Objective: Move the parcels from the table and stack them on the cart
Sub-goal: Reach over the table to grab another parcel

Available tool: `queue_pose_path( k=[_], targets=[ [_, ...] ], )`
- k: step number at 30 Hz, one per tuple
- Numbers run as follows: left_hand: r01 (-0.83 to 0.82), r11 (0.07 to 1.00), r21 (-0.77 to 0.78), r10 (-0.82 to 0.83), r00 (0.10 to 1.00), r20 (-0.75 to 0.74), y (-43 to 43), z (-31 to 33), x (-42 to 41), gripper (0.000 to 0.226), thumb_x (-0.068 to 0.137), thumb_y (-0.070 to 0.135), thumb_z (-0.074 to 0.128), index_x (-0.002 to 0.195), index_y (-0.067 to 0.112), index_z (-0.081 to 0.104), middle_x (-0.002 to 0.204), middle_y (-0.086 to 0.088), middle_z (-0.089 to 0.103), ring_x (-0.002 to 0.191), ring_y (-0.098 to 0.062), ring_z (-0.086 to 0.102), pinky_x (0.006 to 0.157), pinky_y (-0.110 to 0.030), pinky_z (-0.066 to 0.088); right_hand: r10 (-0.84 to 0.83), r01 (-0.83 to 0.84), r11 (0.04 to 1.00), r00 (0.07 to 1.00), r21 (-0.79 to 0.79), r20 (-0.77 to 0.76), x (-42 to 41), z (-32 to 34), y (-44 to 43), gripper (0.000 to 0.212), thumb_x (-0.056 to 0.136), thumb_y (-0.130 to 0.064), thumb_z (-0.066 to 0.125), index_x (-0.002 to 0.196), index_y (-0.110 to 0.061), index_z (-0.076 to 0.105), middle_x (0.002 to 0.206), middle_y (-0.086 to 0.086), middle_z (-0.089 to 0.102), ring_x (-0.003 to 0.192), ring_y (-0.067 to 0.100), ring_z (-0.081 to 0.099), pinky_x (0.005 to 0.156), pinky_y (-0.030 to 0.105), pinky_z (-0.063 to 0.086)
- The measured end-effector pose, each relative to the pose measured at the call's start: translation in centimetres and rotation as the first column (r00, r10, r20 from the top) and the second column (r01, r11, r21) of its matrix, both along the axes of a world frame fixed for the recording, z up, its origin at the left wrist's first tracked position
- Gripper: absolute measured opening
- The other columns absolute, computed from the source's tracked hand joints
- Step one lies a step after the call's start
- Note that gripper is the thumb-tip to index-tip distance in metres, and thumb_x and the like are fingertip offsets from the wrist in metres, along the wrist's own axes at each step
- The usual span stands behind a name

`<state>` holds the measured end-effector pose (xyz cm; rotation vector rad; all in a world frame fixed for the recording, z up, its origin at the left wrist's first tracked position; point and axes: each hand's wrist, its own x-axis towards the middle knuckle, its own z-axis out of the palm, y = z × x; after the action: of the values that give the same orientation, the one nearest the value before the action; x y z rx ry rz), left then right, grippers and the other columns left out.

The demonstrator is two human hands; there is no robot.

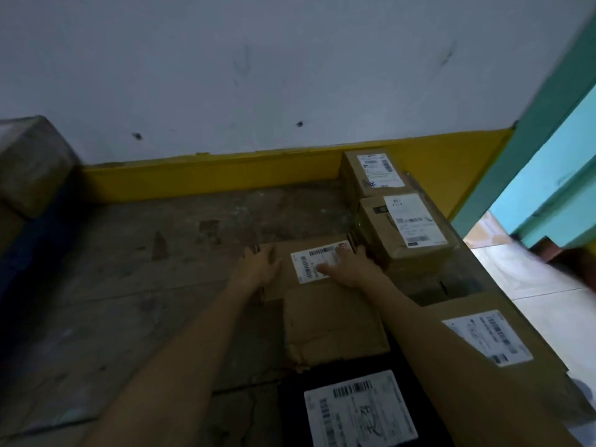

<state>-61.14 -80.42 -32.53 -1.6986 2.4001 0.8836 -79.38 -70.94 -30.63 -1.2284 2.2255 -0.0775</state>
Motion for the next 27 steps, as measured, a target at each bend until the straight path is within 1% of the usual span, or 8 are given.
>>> queue_pose_path(
  k=[3,5,8,12,15,19,24,27],
  targets=[
    [-0.005,1.000,-0.024,0.004,1.000,-0.019,-0.4,-0.8,-0.4,0.056,0.096,0.043,0.040,0.146,0.023,0.024,0.149,-0.019,0.026,0.133,-0.038,0.032,0.108,-0.048,0.032,0.023,-0.024,0.999,0.999,0.027,0.024,-0.6,0.0,-0.6,0.082,0.082,-0.064,0.051,0.146,-0.023,0.020,0.154,0.017,0.001,0.135,0.040,0.026,0.106,0.051,0.030],
    [-0.008,0.999,-0.036,0.007,1.000,-0.031,-0.6,-1.0,-0.6,0.056,0.096,0.041,0.041,0.146,0.022,0.025,0.148,-0.019,0.029,0.133,-0.037,0.031,0.108,-0.047,0.031,0.017,-0.019,0.999,0.998,0.033,0.056,-0.8,-0.2,-0.7,0.082,0.083,-0.062,0.052,0.147,-0.023,0.019,0.153,0.017,0.002,0.135,0.039,0.027,0.106,0.050,0.031],
    [-0.028,0.999,-0.035,0.027,0.999,-0.034,-0.6,-1.3,-0.6,0.057,0.095,0.043,0.042,0.146,0.025,0.023,0.147,-0.019,0.030,0.132,-0.038,0.033,0.107,-0.048,0.034,-0.002,0.000,1.000,0.996,0.027,0.092,-0.7,-0.5,-0.7,0.083,0.083,-0.060,0.054,0.148,-0.023,0.017,0.154,0.017,0.004,0.135,0.038,0.028,0.107,0.048,0.031],
    [-0.036,0.998,-0.060,0.034,0.999,-0.033,-0.4,-1.4,-0.7,0.058,0.095,0.043,0.042,0.146,0.025,0.023,0.145,-0.021,0.031,0.128,-0.038,0.038,0.105,-0.047,0.037,-0.001,-0.001,1.000,0.995,0.017,0.099,-0.9,-0.6,-0.7,0.083,0.083,-0.060,0.055,0.148,-0.024,0.016,0.154,0.017,0.004,0.135,0.037,0.028,0.107,0.047,0.031],
    [-0.056,0.998,-0.043,0.052,0.995,-0.084,-0.2,-1.3,-0.6,0.059,0.095,0.040,0.045,0.147,0.022,0.023,0.145,-0.021,0.029,0.129,-0.037,0.037,0.104,-0.044,0.035,0.008,-0.009,1.000,0.995,0.003,0.095,-0.9,-0.5,-0.8,0.081,0.084,-0.058,0.055,0.148,-0.024,0.018,0.153,0.016,0.006,0.134,0.037,0.030,0.107,0.047,0.031],
    [-0.100,0.994,-0.031,0.092,0.974,-0.205,-0.4,-0.7,-0.2,0.060,0.095,0.038,0.047,0.147,0.021,0.022,0.144,-0.021,0.028,0.126,-0.037,0.040,0.101,-0.041,0.037,0.005,0.004,0.992,0.998,-0.129,0.070,-0.7,0.2,-0.7,0.078,0.084,-0.057,0.055,0.147,-0.025,0.020,0.151,0.014,0.012,0.133,0.038,0.031,0.104,0.047,0.034],
    [-0.187,0.980,-0.067,0.157,0.936,-0.314,-0.9,1.4,1.2,0.060,0.094,0.042,0.045,0.147,0.026,0.022,0.143,-0.020,0.028,0.122,-0.038,0.044,0.098,-0.041,0.040,0.014,-0.017,0.946,1.000,-0.324,-0.010,0.9,2.1,-0.8,0.076,0.084,-0.058,0.054,0.147,-0.030,0.021,0.155,0.009,0.006,0.139,0.041,0.012,0.109,0.053,0.024],
    [-0.219,0.965,-0.141,0.158,0.923,-0.351,-1.0,3.2,2.6,0.058,0.094,0.042,0.045,0.146,0.025,0.024,0.144,-0.020,0.029,0.124,-0.039,0.043,0.099,-0.041,0.039,0.002,-0.027,0.911,0.998,-0.412,-0.061,2.8,3.7,-0.8,0.075,0.085,-0.057,0.054,0.146,-0.029,0.022,0.156,0.008,0.005,0.140,0.040,0.009,0.110,0.051,0.022]
  ],
)
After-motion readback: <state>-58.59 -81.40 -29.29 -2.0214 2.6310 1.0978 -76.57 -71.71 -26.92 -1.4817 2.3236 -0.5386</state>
